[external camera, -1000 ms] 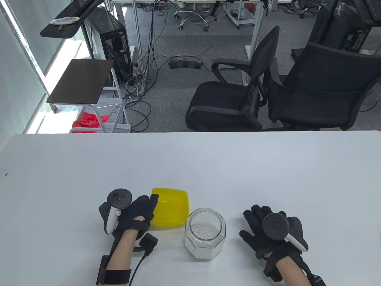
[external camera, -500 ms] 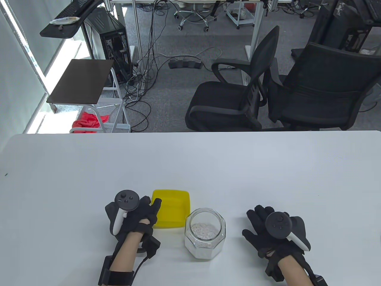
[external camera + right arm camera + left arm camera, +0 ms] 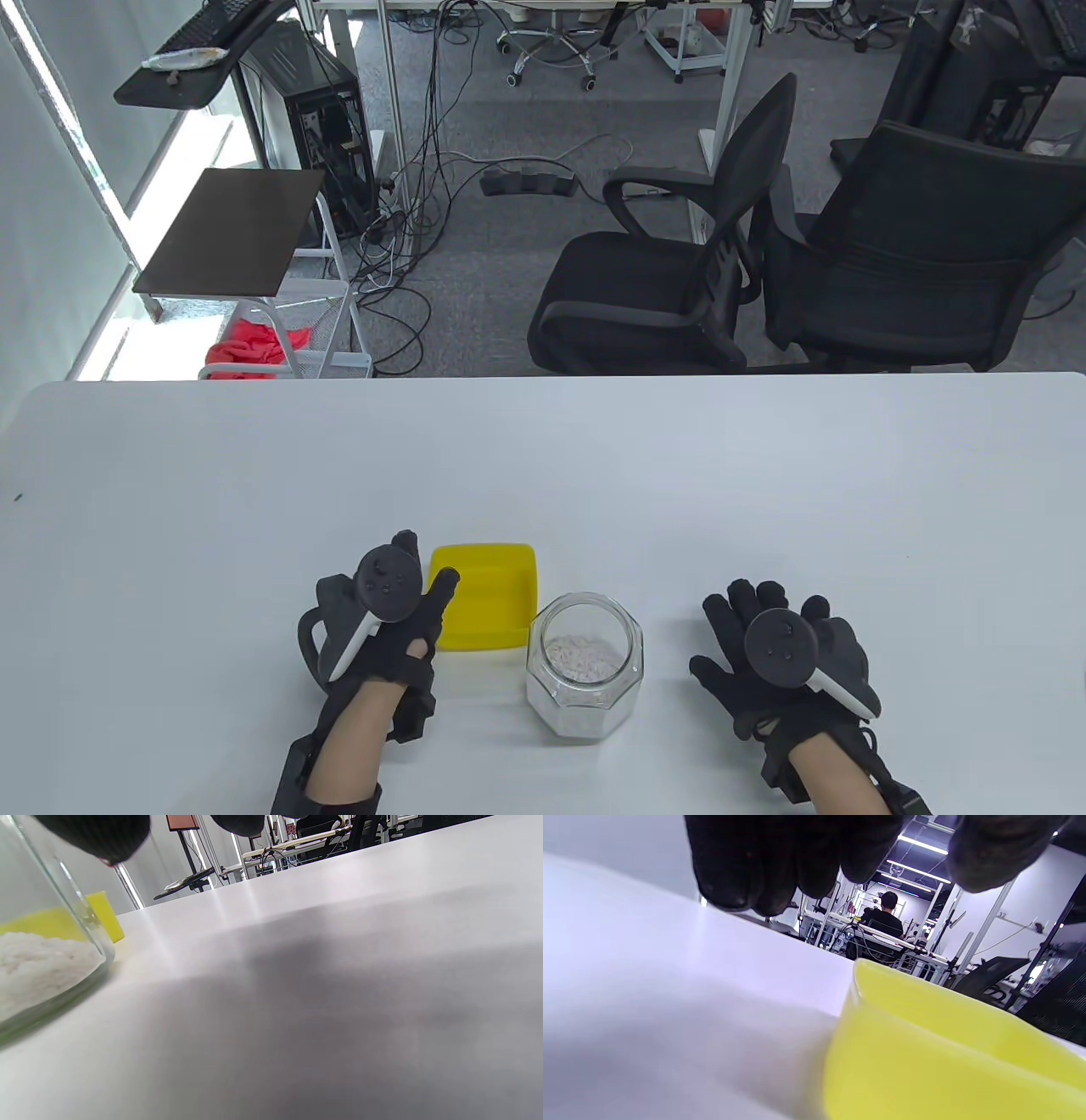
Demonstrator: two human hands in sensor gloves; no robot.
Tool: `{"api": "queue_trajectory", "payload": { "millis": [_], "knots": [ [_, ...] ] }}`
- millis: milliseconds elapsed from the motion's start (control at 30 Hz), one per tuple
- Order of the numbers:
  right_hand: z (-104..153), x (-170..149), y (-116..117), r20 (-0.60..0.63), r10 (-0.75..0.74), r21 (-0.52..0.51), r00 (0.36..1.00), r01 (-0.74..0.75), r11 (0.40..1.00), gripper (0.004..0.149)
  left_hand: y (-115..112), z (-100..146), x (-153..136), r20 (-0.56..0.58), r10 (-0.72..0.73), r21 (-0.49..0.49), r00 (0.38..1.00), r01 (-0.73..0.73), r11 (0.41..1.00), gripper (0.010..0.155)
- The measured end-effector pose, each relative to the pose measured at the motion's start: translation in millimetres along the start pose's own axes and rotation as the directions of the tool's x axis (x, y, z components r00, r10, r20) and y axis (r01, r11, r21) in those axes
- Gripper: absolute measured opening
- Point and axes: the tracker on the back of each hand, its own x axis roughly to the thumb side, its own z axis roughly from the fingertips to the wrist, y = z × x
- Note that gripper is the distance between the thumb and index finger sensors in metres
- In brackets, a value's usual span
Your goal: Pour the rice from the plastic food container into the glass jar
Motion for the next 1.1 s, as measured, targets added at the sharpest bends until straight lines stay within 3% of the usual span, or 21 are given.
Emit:
{"api": "queue_trajectory", "payload": {
  "millis": [100,233,333,600,1100],
  "knots": [
    [0.3,0.2,-0.4,0.008,-0.010,0.000,1.000,0.010,1.000,0.076,2.2,16.0,8.1,0.051,-0.057,0.065,0.997,0.053,0.996,0.079],
    [0.0,0.5,-0.4,0.020,-0.018,-0.003,1.000,0.018,1.000,0.076,-1.6,35.7,9.0,0.185,-0.094,0.033,0.978,0.089,0.995,0.084],
    [0.0,2.3,1.4,0.032,-0.020,0.007,0.999,0.020,1.000,0.077,-10.8,47.7,4.6,0.215,-0.155,-0.007,0.964,0.160,0.987,0.086],
    [-1.3,6.9,7.1,0.055,-0.031,0.048,0.998,0.028,0.998,0.079,-34.0,54.4,-11.2,0.228,-0.101,-0.154,0.968,0.138,0.978,0.093],
    [-3.8,12.7,18.4,0.059,-0.022,0.108,0.998,0.015,0.994,0.078,-46.2,52.2,-14.3,0.212,-0.170,-0.162,0.963,0.206,0.965,0.092]
  ]
}}
